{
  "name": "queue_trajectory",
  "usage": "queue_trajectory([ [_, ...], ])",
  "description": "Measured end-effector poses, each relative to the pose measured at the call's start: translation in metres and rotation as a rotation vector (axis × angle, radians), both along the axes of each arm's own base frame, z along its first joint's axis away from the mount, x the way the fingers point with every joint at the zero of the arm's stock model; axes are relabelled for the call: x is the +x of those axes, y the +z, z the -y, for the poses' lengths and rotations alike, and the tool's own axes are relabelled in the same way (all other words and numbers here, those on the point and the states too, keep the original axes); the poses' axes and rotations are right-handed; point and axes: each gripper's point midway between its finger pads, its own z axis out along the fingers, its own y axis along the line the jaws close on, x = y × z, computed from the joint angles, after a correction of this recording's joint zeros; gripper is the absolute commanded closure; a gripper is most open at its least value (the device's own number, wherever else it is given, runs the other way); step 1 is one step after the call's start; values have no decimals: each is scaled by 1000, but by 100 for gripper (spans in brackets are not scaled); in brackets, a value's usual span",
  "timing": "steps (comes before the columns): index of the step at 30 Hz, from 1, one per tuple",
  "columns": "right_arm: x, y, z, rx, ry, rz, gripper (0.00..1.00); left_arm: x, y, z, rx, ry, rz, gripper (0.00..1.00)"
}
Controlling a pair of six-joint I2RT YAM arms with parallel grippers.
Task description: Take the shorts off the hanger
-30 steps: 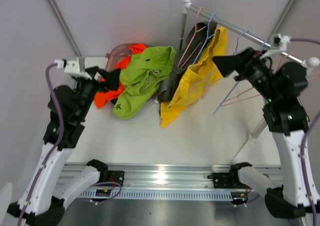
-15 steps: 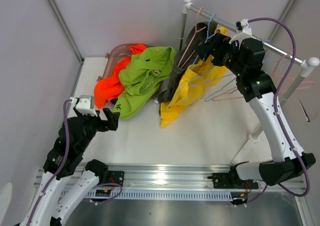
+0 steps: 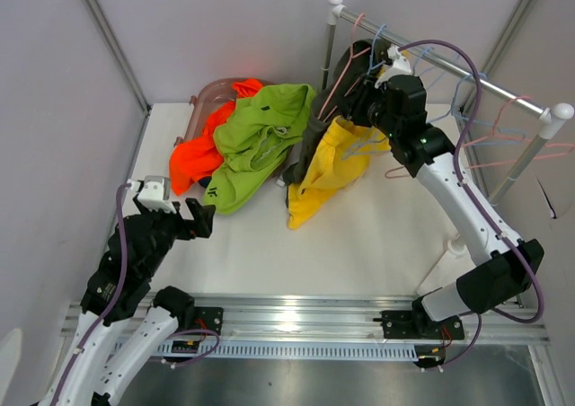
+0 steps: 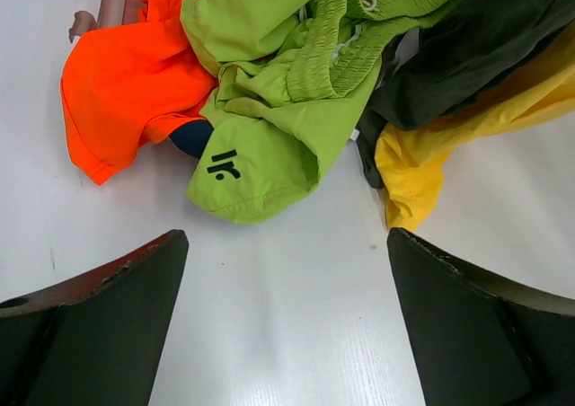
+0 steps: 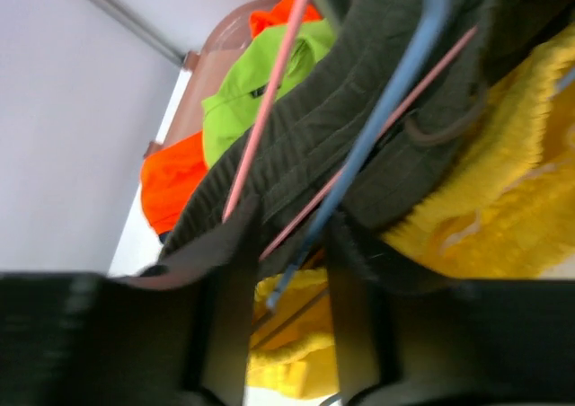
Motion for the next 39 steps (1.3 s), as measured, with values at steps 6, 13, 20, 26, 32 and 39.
queue_trajectory([
  [6, -1, -5, 10, 0, -64, 14, 87, 0, -1, 0, 0, 0, 0, 1],
  [13, -25, 4, 26, 14, -105, 27, 100, 0, -1, 0, 1, 0, 1, 1],
  [20, -47, 28, 31, 36, -85, 63, 100, 8, -1, 4, 13, -9, -16, 1],
  [26, -60, 65, 27, 89, -56, 107, 100, 31, 58, 52, -47, -198, 38, 1],
  [32, -90, 85, 19, 145, -18, 121, 100, 27, 134, 154, -132, -618, 188, 1],
  [39, -116, 95, 11, 190, 16, 114, 100, -18, 105, 258, -133, -991, 140, 1],
])
